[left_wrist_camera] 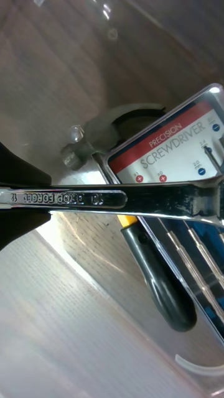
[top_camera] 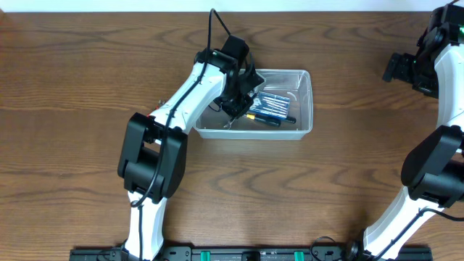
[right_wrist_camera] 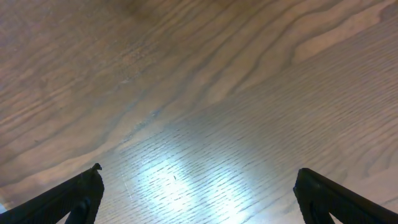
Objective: Pack container
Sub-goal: 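Lower the wrench into the container and open the left gripper, then raise the left gripper and move it left over the red pliers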
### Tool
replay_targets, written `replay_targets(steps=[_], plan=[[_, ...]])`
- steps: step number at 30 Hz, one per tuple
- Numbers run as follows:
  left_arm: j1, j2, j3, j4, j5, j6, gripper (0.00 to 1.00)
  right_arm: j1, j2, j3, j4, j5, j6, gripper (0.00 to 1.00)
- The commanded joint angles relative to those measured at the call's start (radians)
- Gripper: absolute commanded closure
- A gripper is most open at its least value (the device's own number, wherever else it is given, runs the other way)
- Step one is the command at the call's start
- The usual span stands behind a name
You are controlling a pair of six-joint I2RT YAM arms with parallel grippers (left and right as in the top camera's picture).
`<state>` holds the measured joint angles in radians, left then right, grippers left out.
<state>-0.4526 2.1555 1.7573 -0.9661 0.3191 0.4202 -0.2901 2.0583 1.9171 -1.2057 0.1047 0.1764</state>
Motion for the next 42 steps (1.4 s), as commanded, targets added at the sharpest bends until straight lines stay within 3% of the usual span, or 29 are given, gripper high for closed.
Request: replay_targets(steps=[1,4,5,8,10,28,36,38,39,40,42], plan=[[0.002,0.014,-0.002,-0.005,0.013,0.013,0.94,-0.004,0.002,-0.003,0.002,0.003,0.014,0.01],[0.003,0.014,-0.002,-0.005,0.005,0.013,0.92,-0.004,0.002,-0.003,0.002,0.003,0.014,0.01],[0.003,0.014,-0.002,-0.005,0.005,0.013,0.85,-0.004,0.002,-0.003,0.002,0.003,0.013,0.01],[0.004,0.014,-0.002,-0.004,0.002,0.013,0.83,-0.004,0.002,-0.003,0.002,0.003,0.013,0.01],[0.004,0.014,-0.002,-0.005,0.002,0.013,0.77,-0.004,0.002,-0.003,0.002,0.003,0.013,0.01],[0.03,-0.036,0.038,0.022,-0.077,0.003,0.78,-0.004,0.002,-0.003,0.002,0.003,0.013,0.01],[0.133,-0.2,0.087,0.036,-0.077,-0.135,0.77,-0.004,0.002,-0.003,0.002,0.003,0.013,0.01],[0.179,-0.243,0.087,0.017,-0.077,-0.154,0.65,-0.004,0.002,-0.003,0.002,0.003,0.014,0.01],[0.204,-0.261,0.087,0.002,-0.077,-0.156,0.43,-0.004,0.002,-0.003,0.002,0.003,0.013,0.01],[0.227,-0.275,0.087,-0.014,-0.077,-0.156,0.3,-0.004,0.002,-0.003,0.002,0.003,0.013,0.01],[0.29,-0.304,0.087,-0.06,-0.077,-0.157,0.25,-0.004,0.002,-0.003,0.002,0.003,0.013,0.01]])
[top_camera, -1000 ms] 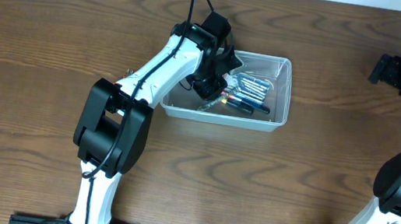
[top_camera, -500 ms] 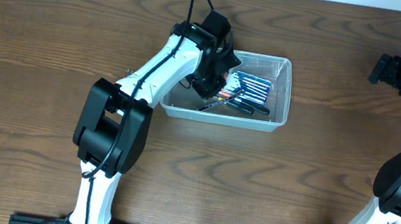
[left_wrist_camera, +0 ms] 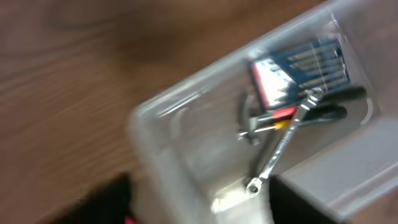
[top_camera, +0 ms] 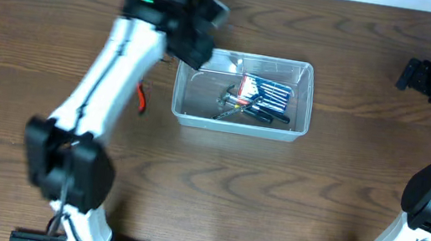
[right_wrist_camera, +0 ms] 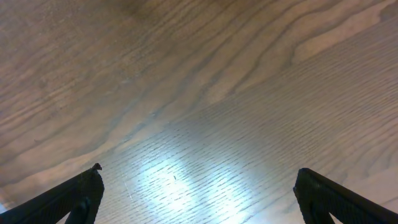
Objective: Pack container
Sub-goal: 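Raise the left gripper and move it left over the red pliers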
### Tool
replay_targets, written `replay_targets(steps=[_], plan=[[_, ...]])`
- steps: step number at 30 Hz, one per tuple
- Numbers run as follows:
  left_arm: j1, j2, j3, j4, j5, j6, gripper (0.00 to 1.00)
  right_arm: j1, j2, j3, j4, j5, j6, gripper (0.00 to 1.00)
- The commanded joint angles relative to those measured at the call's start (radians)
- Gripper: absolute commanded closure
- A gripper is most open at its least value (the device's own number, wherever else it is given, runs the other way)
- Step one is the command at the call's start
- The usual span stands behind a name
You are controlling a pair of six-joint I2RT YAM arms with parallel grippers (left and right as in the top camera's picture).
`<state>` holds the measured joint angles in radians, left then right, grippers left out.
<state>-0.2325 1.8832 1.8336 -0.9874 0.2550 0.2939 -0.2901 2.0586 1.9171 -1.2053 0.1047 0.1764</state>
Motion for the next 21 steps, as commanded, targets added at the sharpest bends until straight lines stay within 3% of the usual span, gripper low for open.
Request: replay_targets(steps=[1,7,9,16,21], plan=[[0.086,-0.039,0.011,-0.051,-0.013,-0.031,0.25,-0.004,0.002,-0.003,0.002,0.003,0.013,0.01],[0.223,-0.06,0.011,-0.159,-0.013,-0.173,0.11,-0.004,0.002,-0.003,0.002,0.003,0.013,0.01],[0.25,-0.057,0.007,-0.194,-0.013,-0.221,0.0,-0.004,0.002,-0.003,0.002,0.003,0.013,0.01],[0.264,-0.057,0.001,-0.282,-0.004,-0.318,0.02,-0.004,0.002,-0.003,0.002,0.003,0.013,0.01],[0.264,-0.042,0.001,-0.253,-0.045,-0.383,0.02,-0.004,0.002,-0.003,0.002,0.003,0.013,0.01]])
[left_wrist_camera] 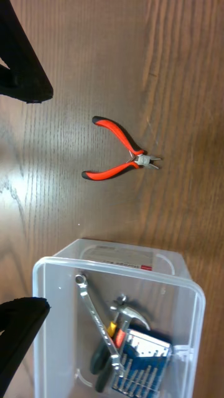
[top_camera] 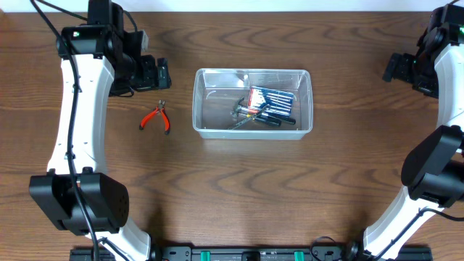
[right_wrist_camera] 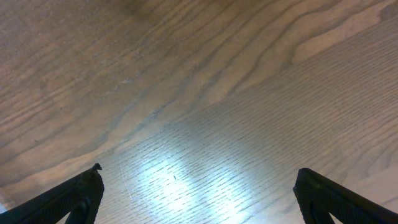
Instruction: Pack container
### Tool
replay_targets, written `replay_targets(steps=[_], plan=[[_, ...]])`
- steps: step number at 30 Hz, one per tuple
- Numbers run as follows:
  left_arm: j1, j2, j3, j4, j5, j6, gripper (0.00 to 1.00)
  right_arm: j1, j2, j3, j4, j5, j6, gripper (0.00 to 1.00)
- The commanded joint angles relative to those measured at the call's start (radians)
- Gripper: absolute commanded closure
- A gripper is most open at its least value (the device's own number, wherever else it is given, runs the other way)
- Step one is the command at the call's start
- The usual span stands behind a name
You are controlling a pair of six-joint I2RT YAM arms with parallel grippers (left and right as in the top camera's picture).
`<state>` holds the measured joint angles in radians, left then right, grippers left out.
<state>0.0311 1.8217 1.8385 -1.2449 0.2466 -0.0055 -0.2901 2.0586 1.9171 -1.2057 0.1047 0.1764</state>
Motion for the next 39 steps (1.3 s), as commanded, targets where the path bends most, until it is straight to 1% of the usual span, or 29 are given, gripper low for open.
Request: replay_targets(steps=[1,2,5,14,19,23,32,39], plan=[[0.0,0.029,-0.004,0.004,-0.071,-0.135,0.02,-0.004,0.002,-0.003,0.002,0.003,0.014,0.01],[0.0,0.041,-0.004,0.002,-0.1,-0.176,0.02,-0.004,0.002,-0.003,0.002,0.003,0.013,0.01],[-0.003,0.085,-0.005,-0.007,-0.147,-0.24,0.02,-0.004,0.002,-0.003,0.002,0.003,0.014,0.01],[-0.077,0.216,-0.005,-0.029,-0.147,-0.375,0.02,-0.004,0.002,-0.003,0.002,0.003,0.013,0.01],[-0.102,0.237,-0.005,-0.004,-0.151,-0.373,0.02,-0.004,0.002,-0.003,0.002,0.003,0.013,0.01],[-0.095,0.25,-0.005,0.019,-0.155,-0.335,0.02,-0.004,0.002,-0.003,0.002,0.003,0.014,0.01],[-0.075,0.3,-0.055,0.035,-0.154,-0.348,0.02,-0.004,0.002,-0.003,0.002,0.003,0.013,0.01],[-0.076,0.364,-0.061,0.054,-0.154,-0.343,0.02,-0.004,0.002,-0.003,0.002,0.003,0.014,0.01]])
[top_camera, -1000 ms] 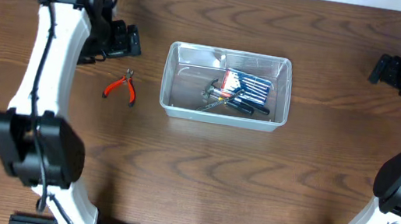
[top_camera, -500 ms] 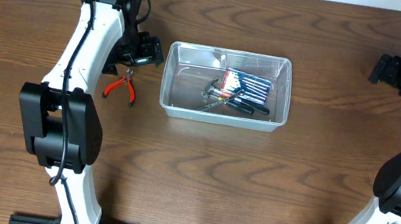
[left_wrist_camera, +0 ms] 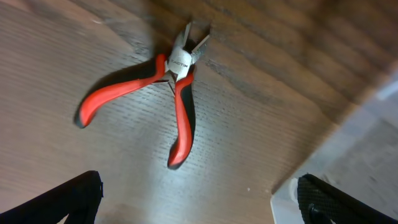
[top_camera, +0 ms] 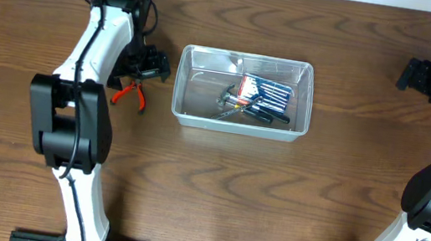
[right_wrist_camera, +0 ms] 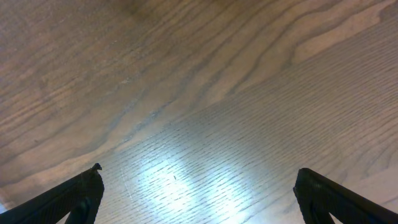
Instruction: Pack container
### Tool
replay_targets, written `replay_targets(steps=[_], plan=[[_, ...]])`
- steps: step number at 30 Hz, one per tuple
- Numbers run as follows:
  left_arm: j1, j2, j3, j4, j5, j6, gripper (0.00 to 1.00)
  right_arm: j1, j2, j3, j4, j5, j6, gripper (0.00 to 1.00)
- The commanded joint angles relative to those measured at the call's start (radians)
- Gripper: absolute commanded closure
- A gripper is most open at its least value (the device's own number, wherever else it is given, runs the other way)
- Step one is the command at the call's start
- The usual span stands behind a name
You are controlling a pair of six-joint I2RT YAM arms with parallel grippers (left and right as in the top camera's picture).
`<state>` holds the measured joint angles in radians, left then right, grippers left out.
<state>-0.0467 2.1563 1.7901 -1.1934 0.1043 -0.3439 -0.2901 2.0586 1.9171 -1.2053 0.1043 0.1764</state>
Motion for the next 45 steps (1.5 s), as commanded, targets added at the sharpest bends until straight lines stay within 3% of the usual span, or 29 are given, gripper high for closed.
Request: replay_targets(steps=[1,15,27,45], plan=[[0.002,0.038,-0.013,0.006,-0.011,0.006,0.02,-0.004,0.002,-0.003,0.002,0.003,0.013,0.01],[0.002,0.087,-0.017,0.027,0.027,0.093,0.01,-0.004,0.002,-0.003,0.002,0.003,0.013,0.01],[0.002,0.086,-0.124,0.108,0.032,0.096,0.01,-0.004,0.002,-0.003,0.002,0.003,0.014,0.01],[0.002,0.087,-0.131,0.192,-0.016,0.104,0.02,-0.004,0.002,-0.003,0.002,0.003,0.014,0.01]])
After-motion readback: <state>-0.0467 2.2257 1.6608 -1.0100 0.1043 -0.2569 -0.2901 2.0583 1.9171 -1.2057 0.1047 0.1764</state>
